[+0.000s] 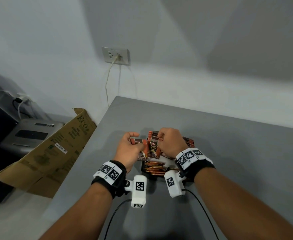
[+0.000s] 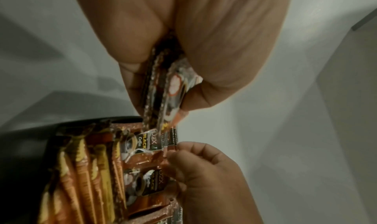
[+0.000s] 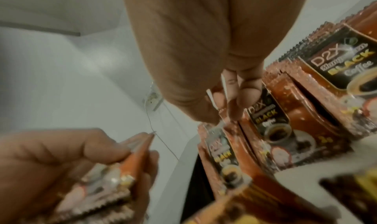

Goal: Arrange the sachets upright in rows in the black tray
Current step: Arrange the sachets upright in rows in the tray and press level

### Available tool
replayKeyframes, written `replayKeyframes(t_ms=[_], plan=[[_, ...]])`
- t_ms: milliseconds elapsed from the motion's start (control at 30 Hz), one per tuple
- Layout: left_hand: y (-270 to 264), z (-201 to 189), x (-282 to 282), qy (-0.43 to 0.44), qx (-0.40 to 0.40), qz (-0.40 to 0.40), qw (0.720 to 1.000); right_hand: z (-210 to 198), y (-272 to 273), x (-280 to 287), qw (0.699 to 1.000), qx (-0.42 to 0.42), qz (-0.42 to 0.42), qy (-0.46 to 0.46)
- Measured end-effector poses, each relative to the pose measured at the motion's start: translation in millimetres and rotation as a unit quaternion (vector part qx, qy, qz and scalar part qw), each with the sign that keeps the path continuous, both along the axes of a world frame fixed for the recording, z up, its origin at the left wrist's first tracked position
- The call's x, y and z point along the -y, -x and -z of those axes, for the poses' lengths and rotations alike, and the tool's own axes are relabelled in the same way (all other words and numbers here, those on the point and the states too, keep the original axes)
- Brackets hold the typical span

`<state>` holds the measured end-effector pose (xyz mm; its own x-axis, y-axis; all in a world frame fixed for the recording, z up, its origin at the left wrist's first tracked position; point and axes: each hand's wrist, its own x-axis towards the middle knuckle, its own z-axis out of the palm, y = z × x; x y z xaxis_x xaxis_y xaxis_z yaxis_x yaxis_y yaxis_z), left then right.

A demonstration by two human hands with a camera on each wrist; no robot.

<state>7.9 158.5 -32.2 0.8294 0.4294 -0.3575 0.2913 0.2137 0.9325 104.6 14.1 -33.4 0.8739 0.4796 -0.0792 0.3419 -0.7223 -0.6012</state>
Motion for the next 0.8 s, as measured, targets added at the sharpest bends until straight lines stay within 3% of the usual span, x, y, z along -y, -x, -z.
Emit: replayKeyframes(t_ms=[167,533,667,800], plan=[[-6.5,-5.8,15.3,-0.004,0.038,0.067,0.997,-29.5,5.1,15.6,0.982,-0.134,-0.045,-0.123],[-21.9,-16.1,47.8,0.126,0.048,0.058,0.989,-34.9,-1.3,53.1,0.983,-0.092,0.033,-0.154],[-19.3,-13.2,44.7,0.090,0.049,0.056,0.993,-35.1,1.9,55.2,0.981,-0.111,0.023,-0.158],[-16.3,-11.2,41.1,0.059,0.048,0.020,0.997,-34.0,-3.7,59.5,0.989,-0.069,0.040,-0.124]])
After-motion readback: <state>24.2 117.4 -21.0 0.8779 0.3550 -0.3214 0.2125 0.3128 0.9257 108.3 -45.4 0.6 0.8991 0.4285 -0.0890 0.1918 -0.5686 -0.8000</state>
